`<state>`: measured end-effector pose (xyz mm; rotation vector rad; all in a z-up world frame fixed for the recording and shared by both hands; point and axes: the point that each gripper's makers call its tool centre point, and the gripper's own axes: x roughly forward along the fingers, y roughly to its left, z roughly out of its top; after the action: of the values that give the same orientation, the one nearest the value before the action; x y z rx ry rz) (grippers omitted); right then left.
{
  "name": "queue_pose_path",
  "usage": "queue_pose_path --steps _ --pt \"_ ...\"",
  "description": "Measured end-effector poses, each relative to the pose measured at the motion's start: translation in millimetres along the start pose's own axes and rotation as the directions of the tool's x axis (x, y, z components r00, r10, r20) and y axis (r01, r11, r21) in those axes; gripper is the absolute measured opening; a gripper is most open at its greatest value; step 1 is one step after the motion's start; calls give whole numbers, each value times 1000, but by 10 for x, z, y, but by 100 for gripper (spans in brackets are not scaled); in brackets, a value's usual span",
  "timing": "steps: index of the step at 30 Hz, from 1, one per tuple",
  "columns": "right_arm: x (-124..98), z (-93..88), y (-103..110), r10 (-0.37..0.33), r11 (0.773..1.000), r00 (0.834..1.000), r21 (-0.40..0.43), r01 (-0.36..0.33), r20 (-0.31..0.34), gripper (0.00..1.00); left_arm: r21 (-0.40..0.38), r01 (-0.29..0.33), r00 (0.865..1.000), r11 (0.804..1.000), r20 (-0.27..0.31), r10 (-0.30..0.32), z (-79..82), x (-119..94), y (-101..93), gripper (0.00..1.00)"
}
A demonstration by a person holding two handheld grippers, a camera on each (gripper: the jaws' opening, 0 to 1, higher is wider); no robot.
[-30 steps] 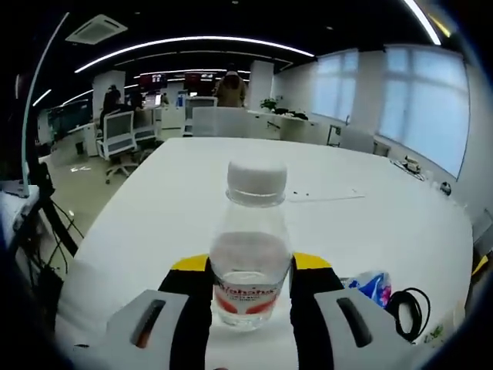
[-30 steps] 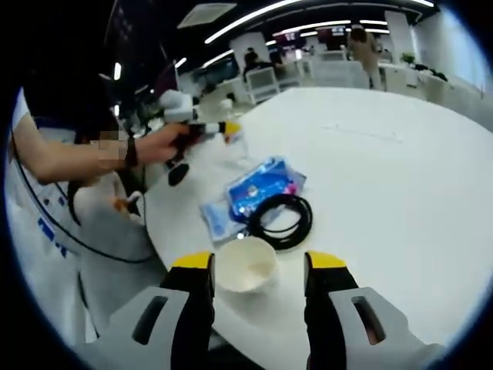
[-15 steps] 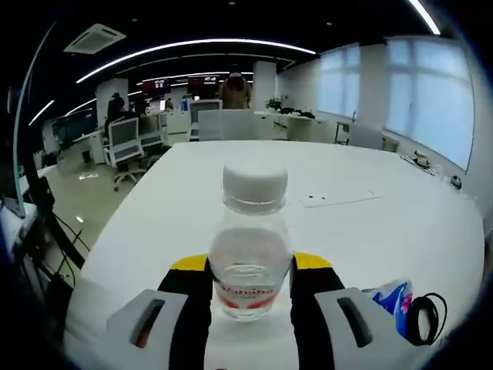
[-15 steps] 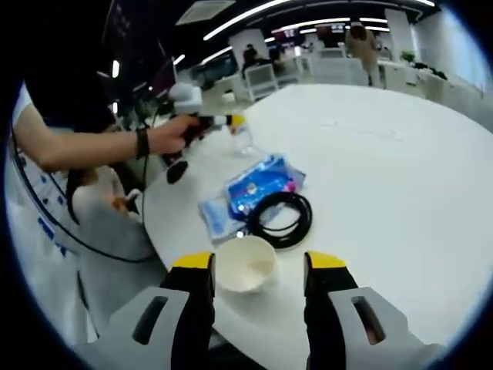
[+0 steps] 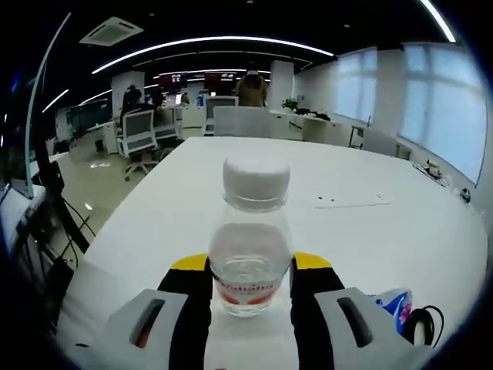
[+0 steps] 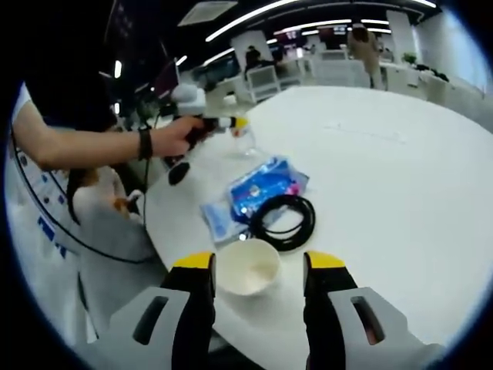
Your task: Arrange the tabletop items into an orderly group along one side of the table until the central work area is clear of visible clutter.
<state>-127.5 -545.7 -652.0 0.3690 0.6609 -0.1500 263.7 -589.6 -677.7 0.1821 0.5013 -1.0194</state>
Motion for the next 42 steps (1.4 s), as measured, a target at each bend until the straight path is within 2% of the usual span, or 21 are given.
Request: queue_pose_path --steps 3,12,16,19,27,42 --pt "-24 -4 -4 -3 1000 1000 4 3 6 44 -13 16 1000 1000 -9 -16 -34 -8 2 37" --pt "-81 -58 -9 -11 1000 1000 16 11 13 44 20 73 997 997 -13 -72 -29 -9 -17 37" --pt "-83 -66 13 -10 1000 1000 23 9 16 44 -38 84 996 996 -18 -85 -42 -36 7 40" --pt "-76 -65 31 -5 1000 1000 23 4 17 44 -39 98 995 994 -24 -99 -60 -120 -46 44" --pt "-68 -25 29 -1 1000 999 26 0 35 44 -33 100 995 994 -19 -101 -105 -320 -50 44" --pt "-38 -120 36 10 999 999 41 -12 51 45 -11 119 990 993 -69 -120 -489 -776 -124 46"
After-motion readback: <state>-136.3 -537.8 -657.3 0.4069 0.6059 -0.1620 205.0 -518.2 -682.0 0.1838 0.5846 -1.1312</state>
